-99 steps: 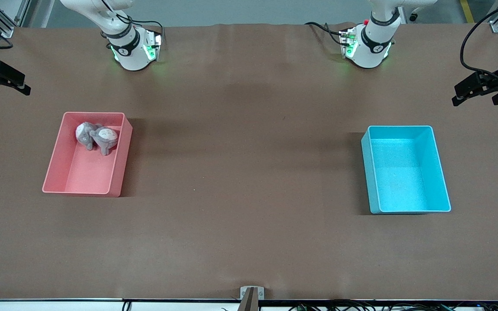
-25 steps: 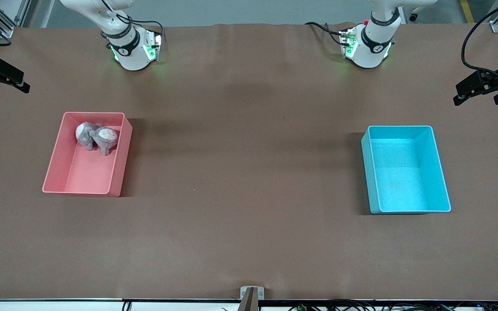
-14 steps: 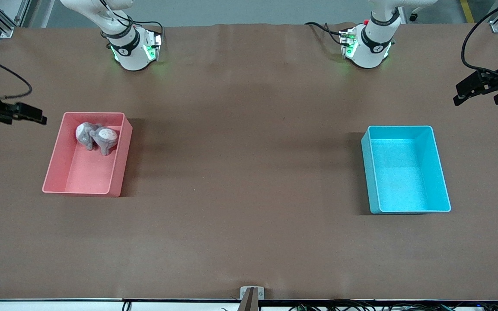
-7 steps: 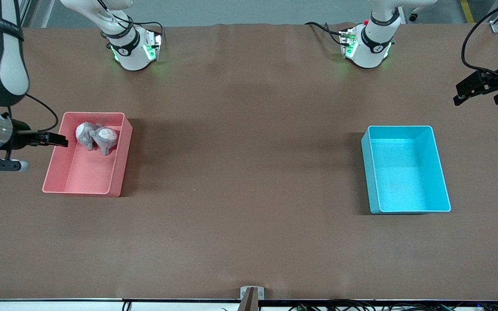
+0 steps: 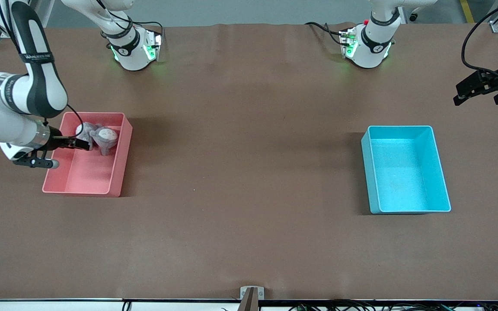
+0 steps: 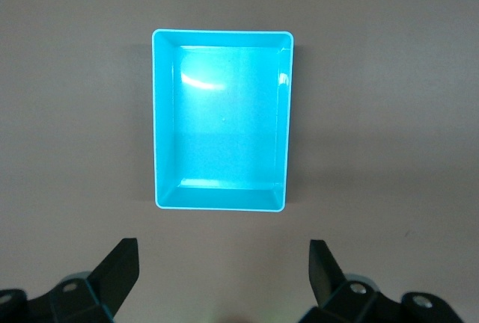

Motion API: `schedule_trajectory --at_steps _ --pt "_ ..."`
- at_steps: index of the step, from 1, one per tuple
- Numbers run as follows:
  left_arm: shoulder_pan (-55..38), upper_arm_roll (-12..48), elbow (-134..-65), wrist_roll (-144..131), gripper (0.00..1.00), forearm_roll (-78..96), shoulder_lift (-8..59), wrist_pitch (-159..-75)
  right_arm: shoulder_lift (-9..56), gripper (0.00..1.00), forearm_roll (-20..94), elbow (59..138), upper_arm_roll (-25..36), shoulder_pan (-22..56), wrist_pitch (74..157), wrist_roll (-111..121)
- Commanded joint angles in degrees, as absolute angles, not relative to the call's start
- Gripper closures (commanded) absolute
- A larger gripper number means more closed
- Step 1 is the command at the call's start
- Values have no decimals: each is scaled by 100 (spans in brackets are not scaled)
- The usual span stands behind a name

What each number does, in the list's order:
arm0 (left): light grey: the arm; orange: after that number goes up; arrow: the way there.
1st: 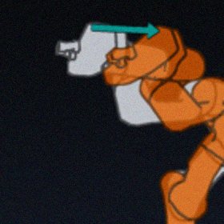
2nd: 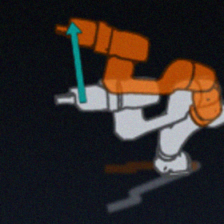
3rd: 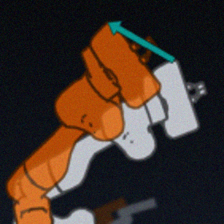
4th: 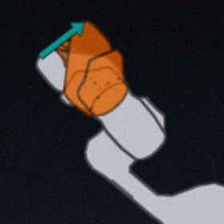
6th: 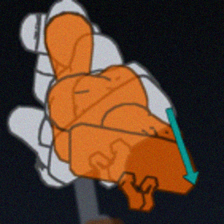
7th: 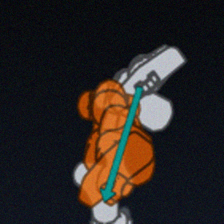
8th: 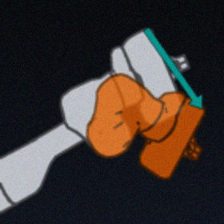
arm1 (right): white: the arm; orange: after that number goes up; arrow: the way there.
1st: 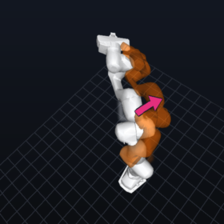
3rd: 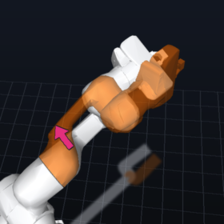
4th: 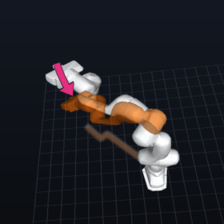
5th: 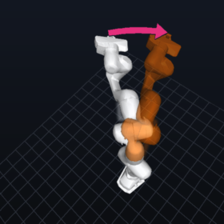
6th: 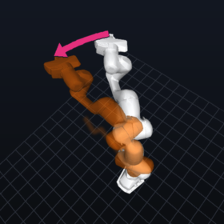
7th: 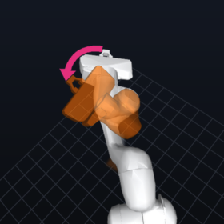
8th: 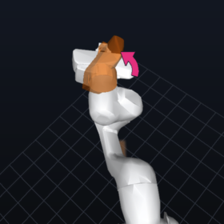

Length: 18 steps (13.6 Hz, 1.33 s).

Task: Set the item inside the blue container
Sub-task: 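Reach the right gripper down into the pink box toward the plush toys, then grasp one grey plush toy with the right gripper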

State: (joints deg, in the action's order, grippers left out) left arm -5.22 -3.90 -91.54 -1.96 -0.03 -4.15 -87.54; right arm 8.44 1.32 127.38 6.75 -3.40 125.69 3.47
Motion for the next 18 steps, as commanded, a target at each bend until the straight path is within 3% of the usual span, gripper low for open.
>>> schedule_trajectory --at_steps 1,18 --pt "-501 -396 -9097 -123 0 114 -431 -8684 536 0 360 13315 615 -396 12823 343" --pt "-483 -396 -9105 -114 0 114 -431 -8684 1151 0 615 13843 589 -273 13412 413"
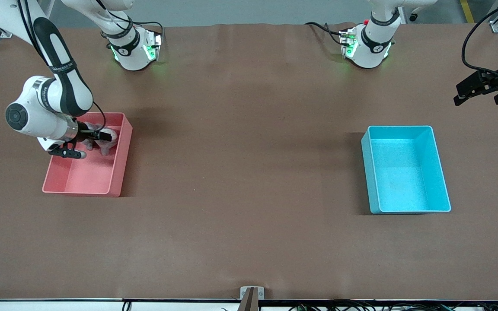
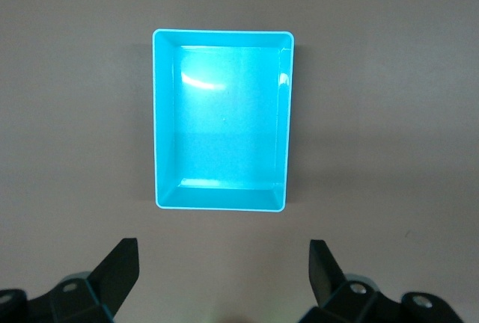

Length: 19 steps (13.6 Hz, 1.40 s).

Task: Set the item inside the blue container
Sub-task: 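Grasp one grey plush toy with the right gripper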

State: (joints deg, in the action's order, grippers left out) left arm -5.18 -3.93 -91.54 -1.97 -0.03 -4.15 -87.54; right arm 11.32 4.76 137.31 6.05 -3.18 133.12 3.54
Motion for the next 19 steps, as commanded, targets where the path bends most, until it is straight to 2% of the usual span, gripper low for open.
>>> schedule_trajectory --at_steps 1,12,19 --pt "-483 -396 -9105 -114 0 114 -422 -8684 1160 0 615 13843 589 -255 13412 413" --pt "-483 -396 -9105 -114 0 114 -422 -8684 1477 0 650 13825 589 -255 13729 404" --pt "-492 -396 -9097 -114 0 114 -422 -8684 1556 8 677 13825 589 -255 13685 404"
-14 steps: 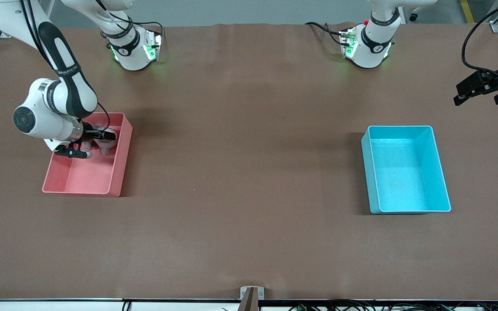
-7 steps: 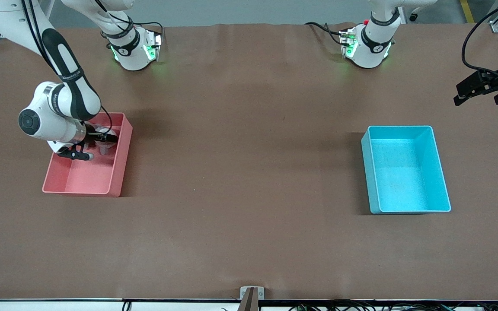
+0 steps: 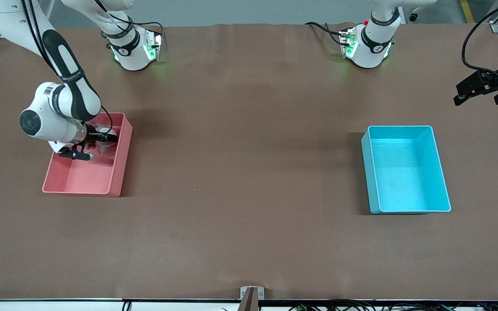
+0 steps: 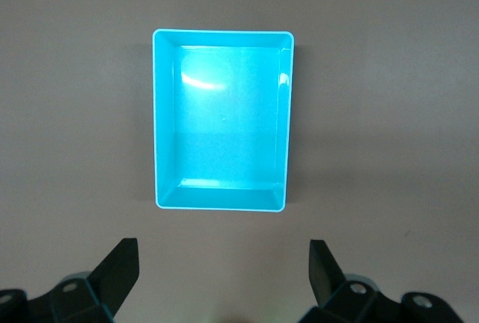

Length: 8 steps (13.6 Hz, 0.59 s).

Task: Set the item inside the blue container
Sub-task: 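Grasp one grey plush toy with the right gripper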

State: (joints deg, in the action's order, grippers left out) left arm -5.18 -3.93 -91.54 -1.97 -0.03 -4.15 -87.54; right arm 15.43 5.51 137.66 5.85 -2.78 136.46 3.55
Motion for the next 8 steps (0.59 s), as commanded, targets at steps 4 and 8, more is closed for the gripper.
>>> schedule_trajectory --at_steps 4,8 --pt "-483 -396 -9097 -114 0 114 -422 -8684 1556 20 677 13825 589 -246 13667 404" --pt "-492 -396 -9097 -114 0 114 -422 -8684 1556 32 677 13825 589 -255 13667 396"
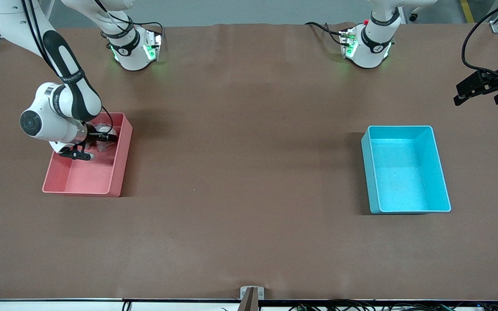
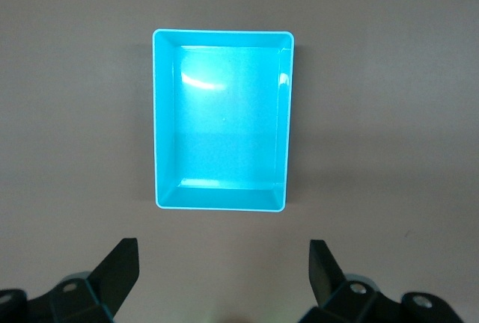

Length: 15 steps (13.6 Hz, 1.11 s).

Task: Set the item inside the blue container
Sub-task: 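Grasp one grey plush toy with the right gripper, then carry the plush out of the box and set it mid-table with the right gripper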

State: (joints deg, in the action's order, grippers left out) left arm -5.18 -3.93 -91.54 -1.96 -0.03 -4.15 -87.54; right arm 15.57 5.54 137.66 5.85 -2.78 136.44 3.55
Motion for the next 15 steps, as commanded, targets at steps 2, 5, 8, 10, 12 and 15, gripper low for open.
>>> schedule_trajectory --at_steps 2,5,8,10,12,15 --pt "-492 -396 -9097 -114 0 114 -422 -8684 1556 45 677 13816 589 -255 13641 387" --pt "-492 -396 -9097 -114 0 114 -431 -8684 1538 77 677 13685 589 -255 13440 378" --pt "-492 -396 -9097 -114 0 114 -422 -8684 1494 87 677 13282 598 -272 12808 378" --pt "-492 -396 -9097 -114 0 114 -422 -8684 1485 88 677 12721 606 -290 12045 387" --pt "-492 -396 -9097 -114 0 114 -422 -8684 1494 88 668 12044 615 -299 11193 352" --pt "-492 -396 -9088 -114 0 106 -422 -8684 1529 88 659 11217 615 -273 10321 334"
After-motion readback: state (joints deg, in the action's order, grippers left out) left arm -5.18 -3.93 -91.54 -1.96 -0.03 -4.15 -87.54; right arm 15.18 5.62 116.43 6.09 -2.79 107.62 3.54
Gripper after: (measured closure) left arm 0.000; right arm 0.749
